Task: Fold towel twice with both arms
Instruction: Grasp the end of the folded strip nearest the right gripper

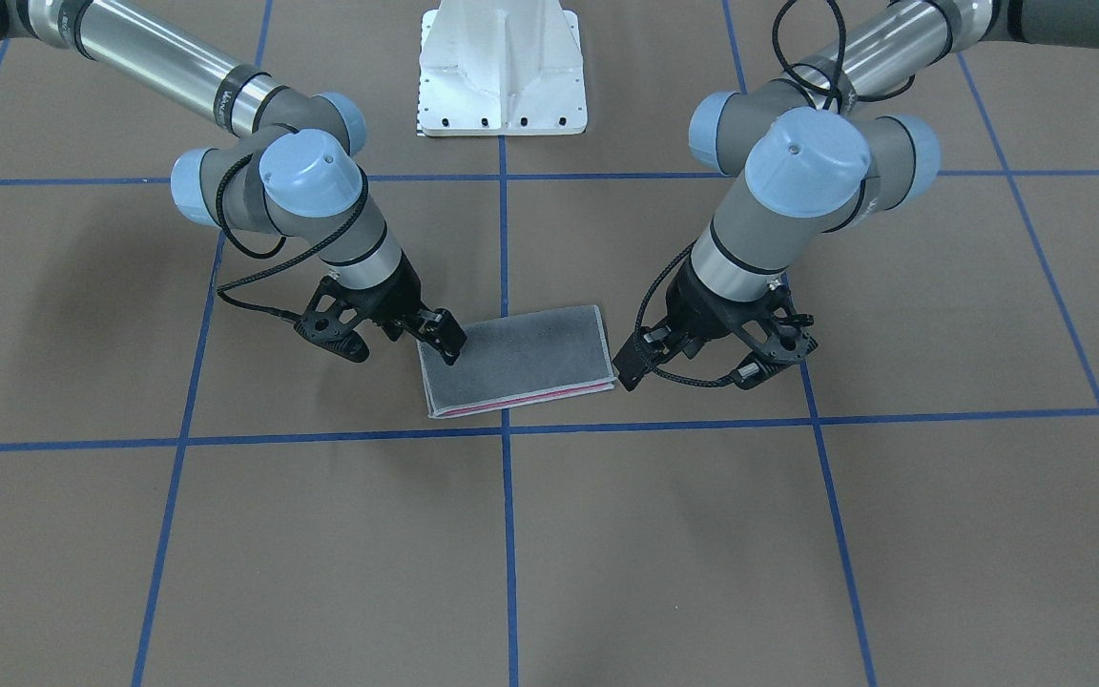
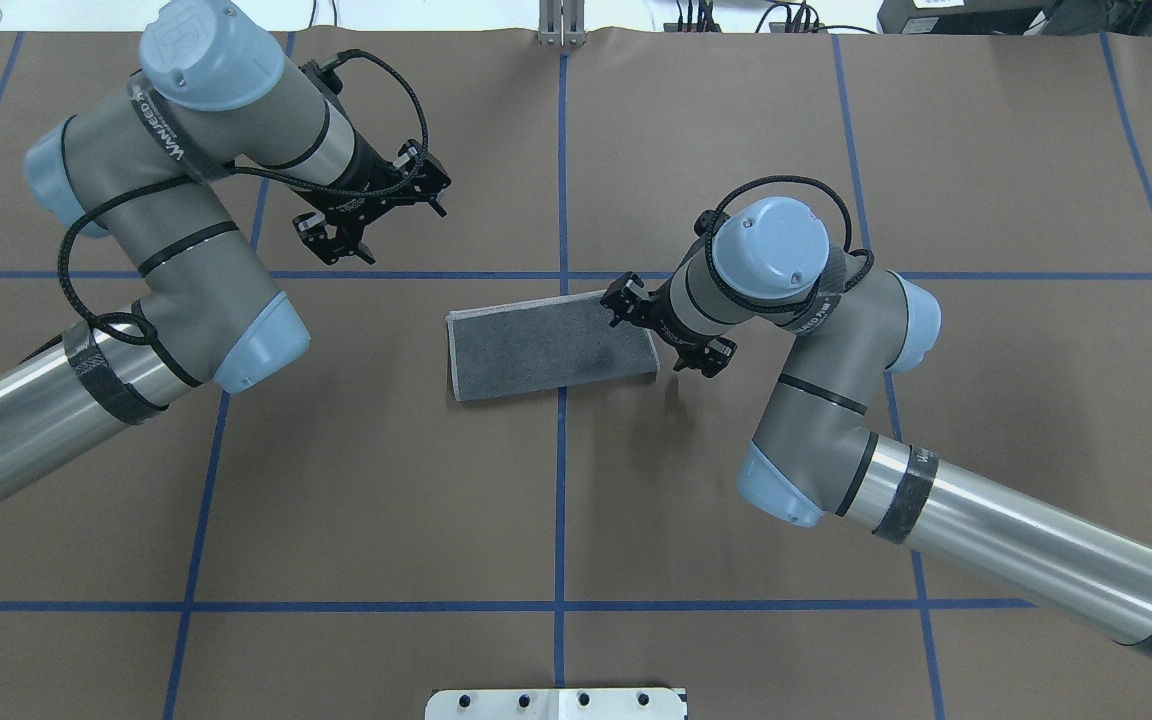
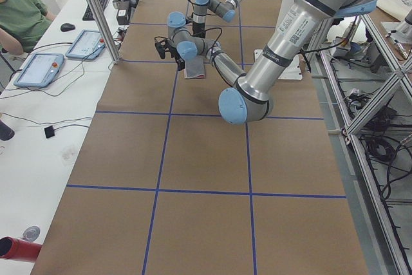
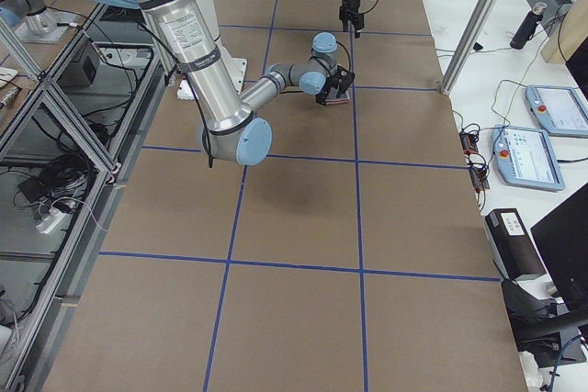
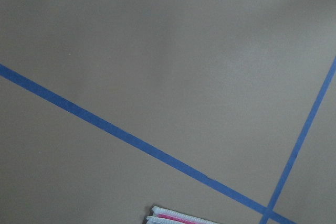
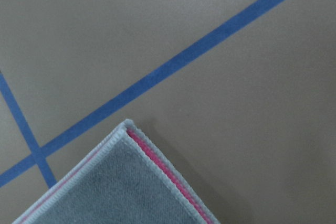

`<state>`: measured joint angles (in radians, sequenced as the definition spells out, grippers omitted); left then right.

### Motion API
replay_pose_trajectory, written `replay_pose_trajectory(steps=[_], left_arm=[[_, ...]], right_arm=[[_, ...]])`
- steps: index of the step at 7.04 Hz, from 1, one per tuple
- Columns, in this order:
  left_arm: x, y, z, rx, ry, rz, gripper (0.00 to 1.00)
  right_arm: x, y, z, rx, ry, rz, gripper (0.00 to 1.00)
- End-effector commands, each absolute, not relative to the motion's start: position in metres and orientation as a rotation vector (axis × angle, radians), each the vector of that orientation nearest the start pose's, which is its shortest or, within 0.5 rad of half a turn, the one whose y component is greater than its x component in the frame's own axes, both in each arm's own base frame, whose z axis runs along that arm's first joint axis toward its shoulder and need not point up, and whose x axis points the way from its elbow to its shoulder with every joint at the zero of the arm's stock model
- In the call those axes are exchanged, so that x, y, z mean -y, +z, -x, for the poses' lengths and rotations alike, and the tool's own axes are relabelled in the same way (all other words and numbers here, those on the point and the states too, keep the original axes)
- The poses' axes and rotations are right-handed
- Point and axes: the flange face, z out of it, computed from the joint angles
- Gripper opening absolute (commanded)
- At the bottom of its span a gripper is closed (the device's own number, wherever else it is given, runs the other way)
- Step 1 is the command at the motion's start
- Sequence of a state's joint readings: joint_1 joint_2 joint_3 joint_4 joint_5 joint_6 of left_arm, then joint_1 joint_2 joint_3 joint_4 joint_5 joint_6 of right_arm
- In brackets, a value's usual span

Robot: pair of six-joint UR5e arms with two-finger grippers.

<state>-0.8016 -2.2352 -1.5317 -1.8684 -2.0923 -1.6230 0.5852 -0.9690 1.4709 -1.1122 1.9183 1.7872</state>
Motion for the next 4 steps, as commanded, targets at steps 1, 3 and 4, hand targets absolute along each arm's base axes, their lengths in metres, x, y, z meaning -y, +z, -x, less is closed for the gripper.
replay_pose_trajectory(steps=[1, 3, 4], left_arm=[[0.5681, 0.2406, -0.4328, -1.026, -0.538, 0.122, 1.0], [0.5674, 0.2406, -0.4337, -1.026, -0.537, 0.122, 1.0], [0.5673, 0.2417, -0.4336, -1.025, -0.537, 0.123, 1.0]], right_arm=[[0.4773, 0.2981, 0.5458, 1.003, 0.562, 0.147, 0.93], [0.4779, 0.299, 0.5459, 1.001, 0.566, 0.144, 0.7], [0.478, 0.2999, 0.5457, 1.001, 0.567, 0.143, 0.51]])
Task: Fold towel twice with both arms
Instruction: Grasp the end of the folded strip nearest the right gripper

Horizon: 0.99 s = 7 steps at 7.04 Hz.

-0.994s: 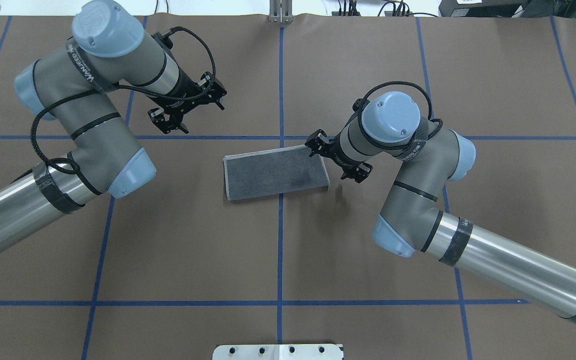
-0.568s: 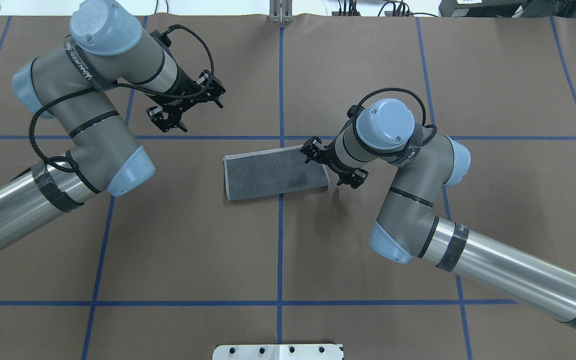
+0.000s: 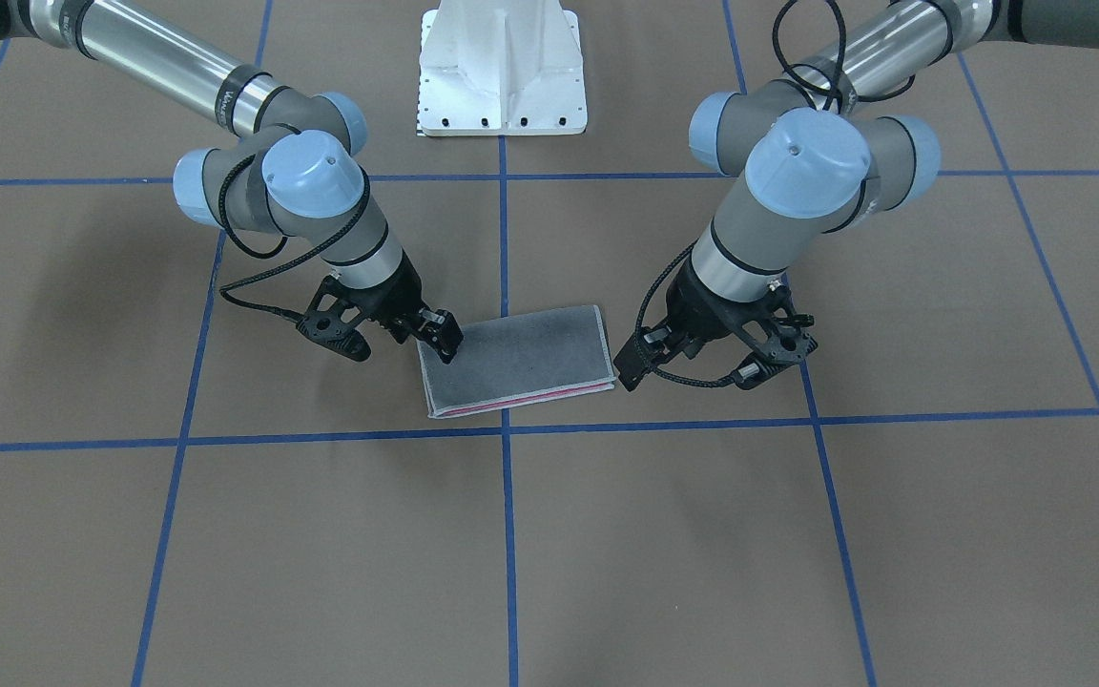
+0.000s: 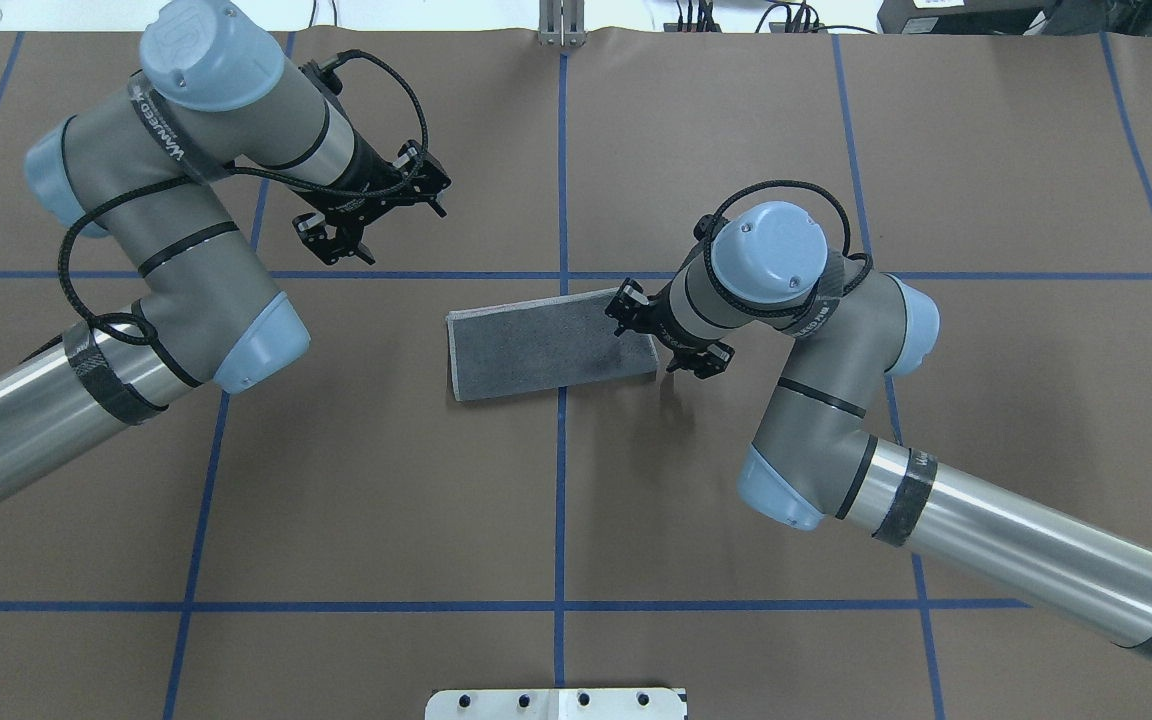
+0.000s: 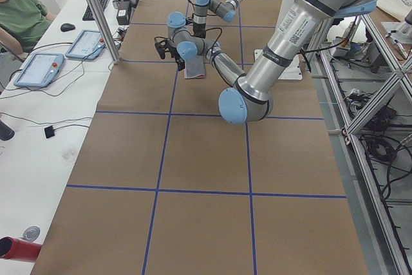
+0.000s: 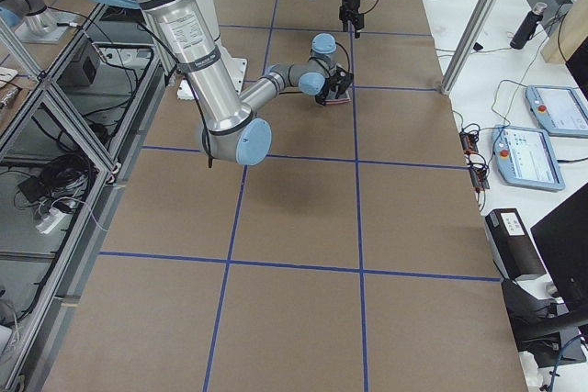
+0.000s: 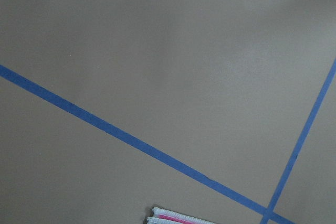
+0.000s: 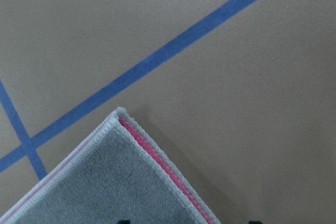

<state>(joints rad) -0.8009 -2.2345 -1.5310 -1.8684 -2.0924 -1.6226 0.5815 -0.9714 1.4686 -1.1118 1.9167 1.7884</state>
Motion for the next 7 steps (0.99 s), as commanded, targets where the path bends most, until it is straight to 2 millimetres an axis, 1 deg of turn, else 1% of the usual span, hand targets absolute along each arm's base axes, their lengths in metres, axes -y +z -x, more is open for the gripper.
replay_pose_trajectory(steps=[1, 2, 3, 4, 5, 6, 7], left_arm=[[0.567, 0.242, -0.434, -1.025, -0.536, 0.122, 1.0], [0.567, 0.242, -0.434, -1.025, -0.537, 0.123, 1.0], [0.567, 0.242, -0.434, -1.025, -0.537, 0.123, 1.0], [0.567, 0.241, -0.434, -1.026, -0.537, 0.122, 1.0], [0.569, 0.241, -0.431, -1.027, -0.54, 0.121, 1.0], [0.571, 0.24, -0.428, -1.03, -0.541, 0.122, 1.0], [0.577, 0.238, -0.416, -1.04, -0.547, 0.129, 1.0]], right_arm=[[0.478, 0.299, 0.545, 1.003, 0.567, 0.142, 0.32], [0.478, 0.298, 0.545, 1.004, 0.566, 0.142, 0.16], [0.477, 0.302, 0.545, 1.001, 0.566, 0.142, 0.04], [0.477, 0.302, 0.544, 1.003, 0.563, 0.142, 0.0], [0.477, 0.301, 0.543, 1.006, 0.54, 0.133, 0.0], [0.474, 0.295, 0.539, 1.021, 0.523, 0.13, 0.0], [0.468, 0.284, 0.533, 1.045, 0.508, 0.137, 0.0]])
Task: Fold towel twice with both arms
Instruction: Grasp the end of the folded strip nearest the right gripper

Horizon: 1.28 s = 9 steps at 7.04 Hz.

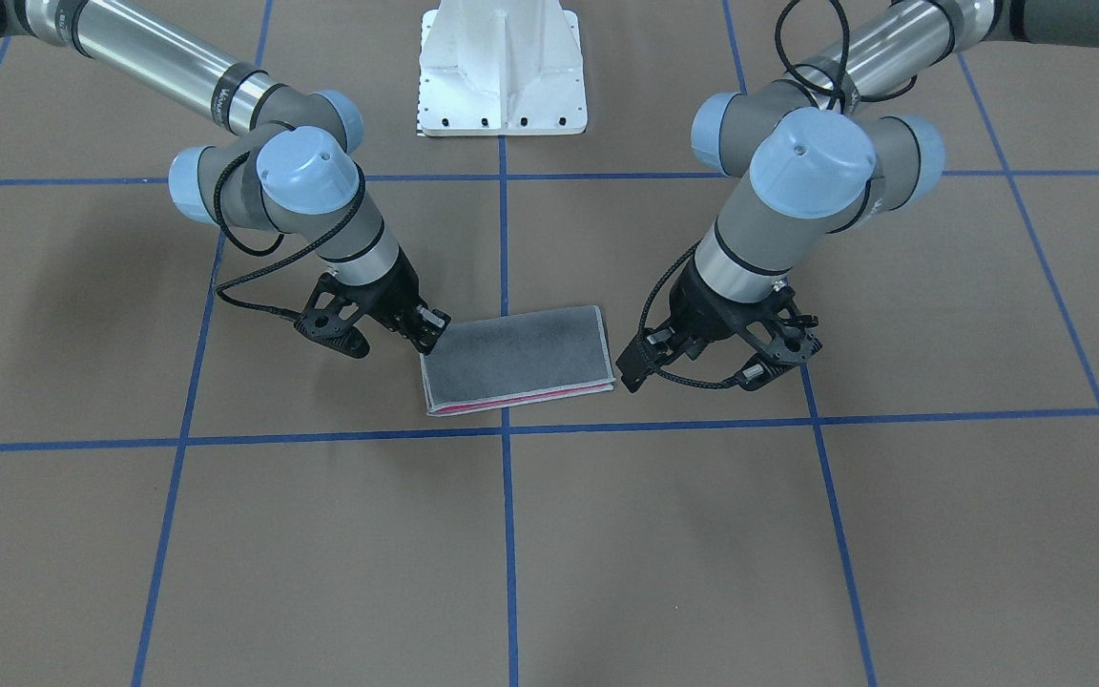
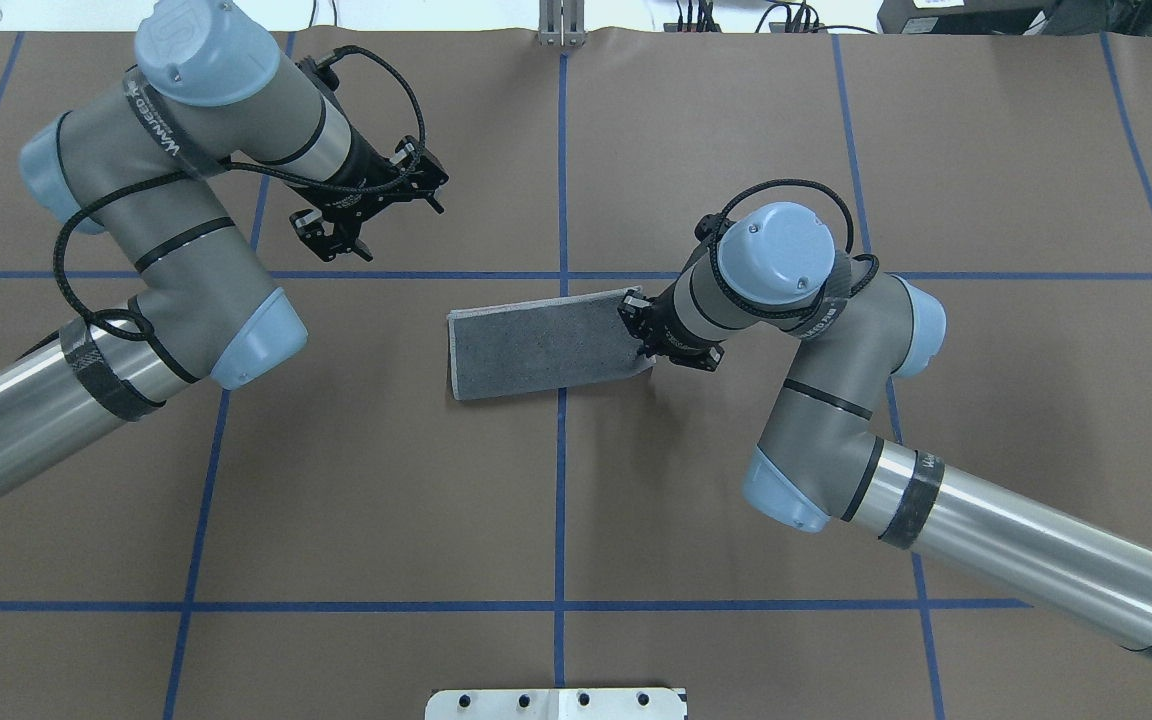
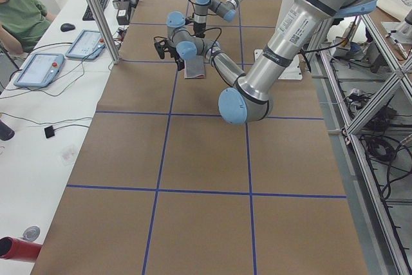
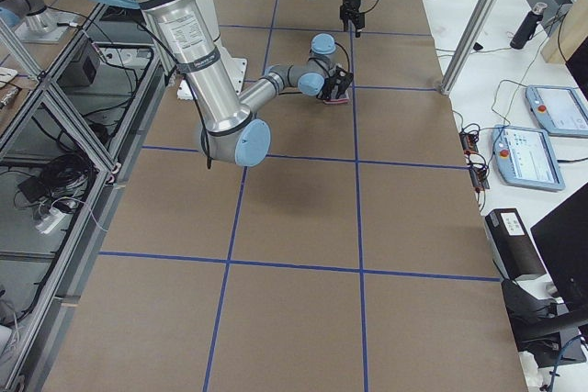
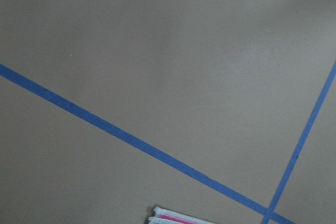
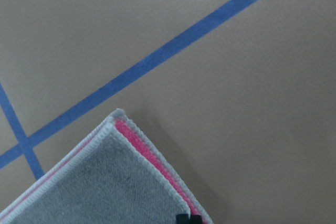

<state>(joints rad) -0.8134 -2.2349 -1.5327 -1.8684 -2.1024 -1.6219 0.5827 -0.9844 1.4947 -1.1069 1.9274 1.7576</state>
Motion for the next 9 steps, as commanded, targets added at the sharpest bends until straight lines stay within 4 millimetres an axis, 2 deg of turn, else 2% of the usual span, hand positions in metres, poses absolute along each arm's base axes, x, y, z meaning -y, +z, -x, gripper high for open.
replay_pose_trajectory(steps=[1, 2, 4, 6, 8, 9], left_arm=[[0.582, 0.239, -0.407, -1.043, -0.557, 0.132, 1.0], [0.584, 0.242, -0.404, -1.038, -0.535, 0.116, 1.0], [0.586, 0.241, -0.4, -1.043, -0.526, 0.111, 1.0], [0.586, 0.243, -0.4, -1.038, -0.529, 0.112, 1.0], [0.586, 0.245, -0.4, -1.037, -0.53, 0.113, 1.0], [0.586, 0.245, -0.4, -1.037, -0.53, 0.113, 1.0]], right_arm=[[0.461, 0.28, 0.527, 1.06, 0.496, 0.142, 0.0], [0.454, 0.274, 0.522, 1.078, 0.482, 0.148, 0.0], [0.442, 0.282, 0.51, 1.081, 0.465, 0.166, 0.0], [0.437, 0.277, 0.507, 1.093, 0.447, 0.169, 0.0], [0.421, 0.276, 0.497, 1.108, 0.426, 0.182, 0.0], [0.405, 0.265, 0.503, 1.128, 0.395, 0.192, 0.0]])
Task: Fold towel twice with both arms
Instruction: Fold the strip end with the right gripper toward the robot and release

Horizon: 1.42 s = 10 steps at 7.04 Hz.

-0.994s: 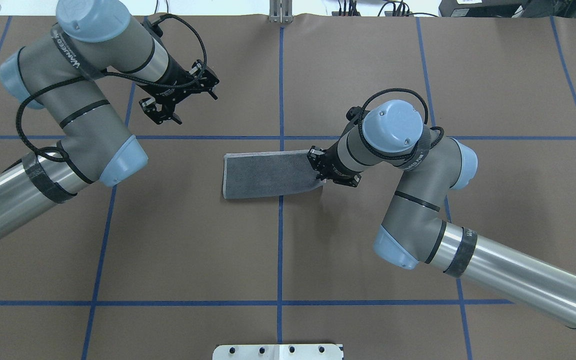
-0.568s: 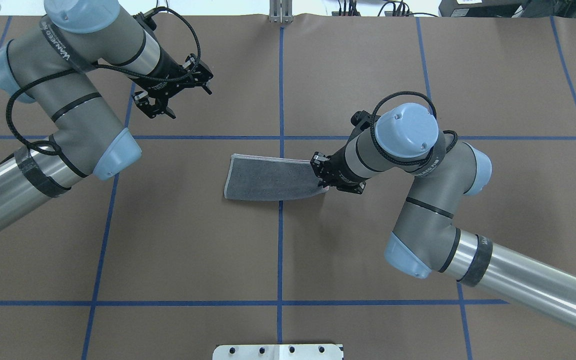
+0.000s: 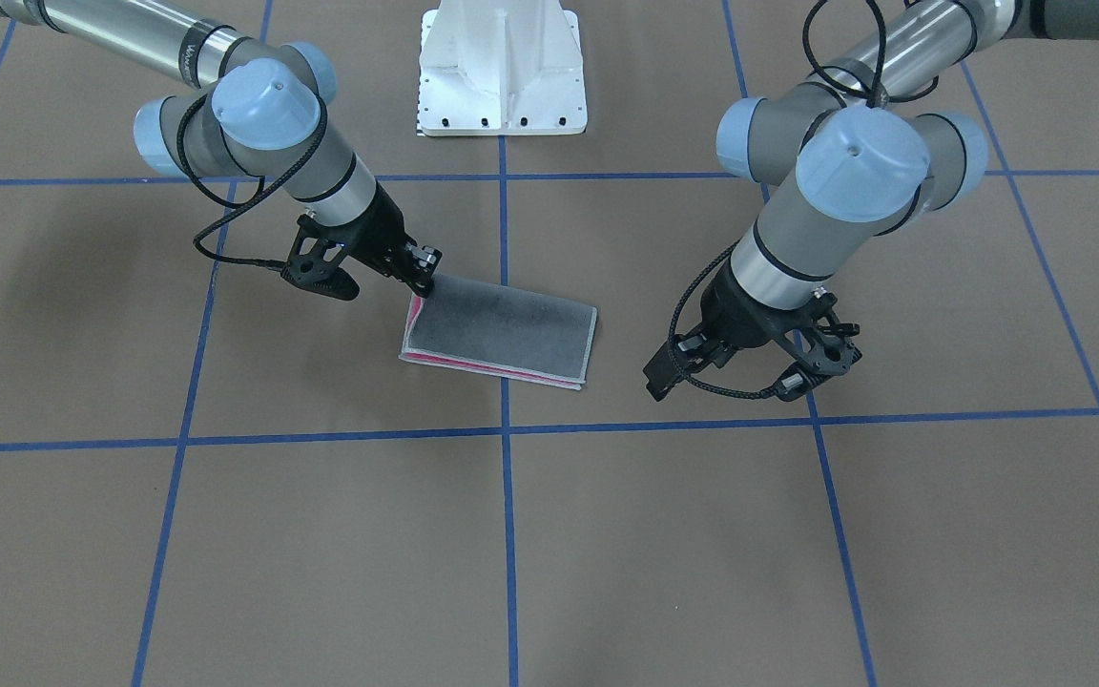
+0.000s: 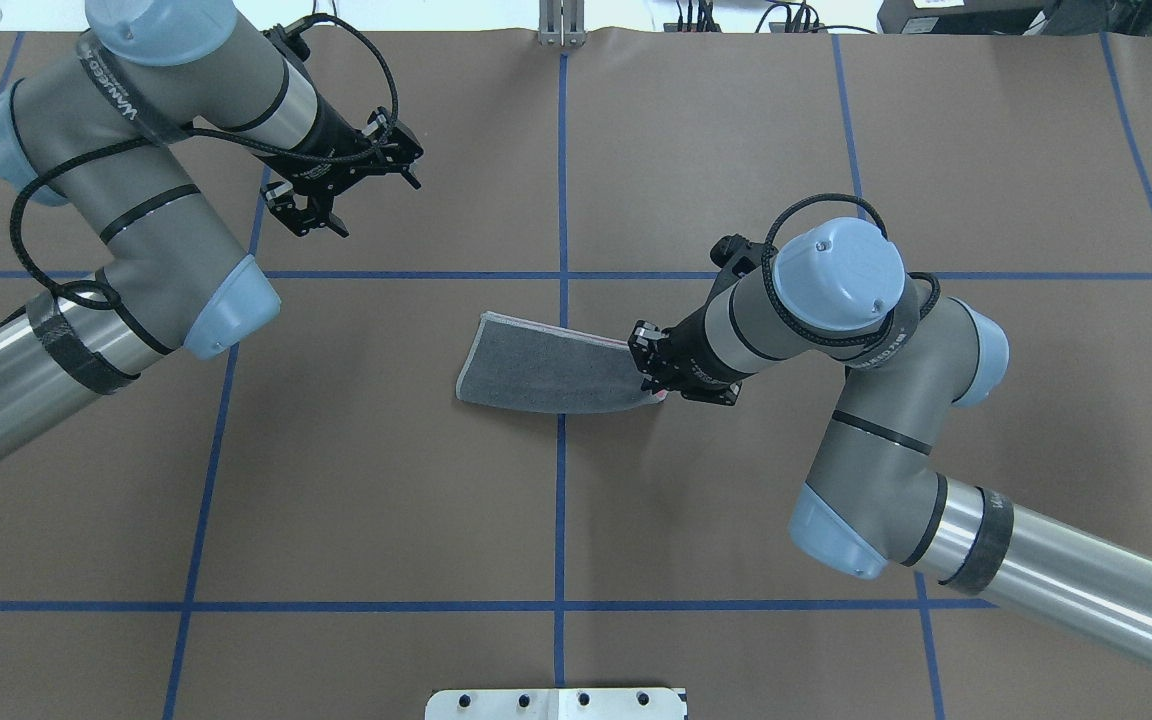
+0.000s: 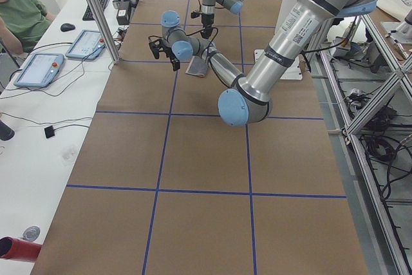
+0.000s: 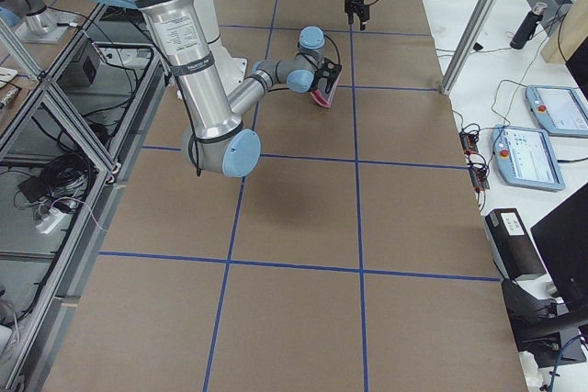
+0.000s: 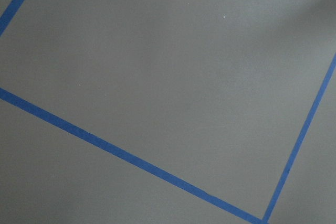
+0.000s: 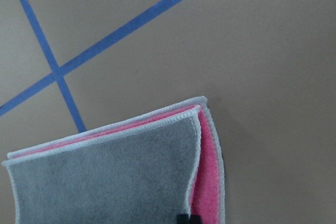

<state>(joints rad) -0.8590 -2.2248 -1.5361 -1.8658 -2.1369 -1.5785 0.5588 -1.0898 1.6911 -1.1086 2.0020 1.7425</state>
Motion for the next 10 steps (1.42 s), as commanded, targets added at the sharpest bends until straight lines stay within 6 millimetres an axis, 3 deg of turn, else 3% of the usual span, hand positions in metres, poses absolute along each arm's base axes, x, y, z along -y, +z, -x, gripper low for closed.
replay_pose_trajectory(steps=[1, 2, 4, 7, 8, 9, 10], left_arm=[[0.587, 0.247, -0.4, -1.035, -0.531, 0.113, 1.0], [0.587, 0.252, -0.398, -1.029, -0.535, 0.116, 1.0], [0.589, 0.258, -0.394, -1.023, -0.544, 0.116, 1.0], [0.587, 0.27, -0.392, -1.01, -0.529, 0.112, 1.0], [0.588, 0.271, -0.392, -1.009, -0.528, 0.108, 1.0], [0.588, 0.271, -0.391, -1.009, -0.528, 0.108, 1.0], [0.587, 0.271, -0.392, -1.01, -0.527, 0.105, 1.0]], right_arm=[[0.372, 0.255, 0.52, 1.141, 0.342, 0.221, 0.0], [0.342, 0.239, 0.541, 1.158, 0.282, 0.247, 0.0], [0.307, 0.194, 0.571, 1.209, 0.209, 0.273, 0.0], [0.302, 0.159, 0.609, 1.224, 0.177, 0.275, 0.0], [0.303, 0.157, 0.613, 1.222, 0.179, 0.276, 0.63], [0.303, 0.156, 0.612, 1.226, 0.182, 0.275, 0.99], [0.304, 0.155, 0.61, 1.229, 0.184, 0.274, 1.0]])
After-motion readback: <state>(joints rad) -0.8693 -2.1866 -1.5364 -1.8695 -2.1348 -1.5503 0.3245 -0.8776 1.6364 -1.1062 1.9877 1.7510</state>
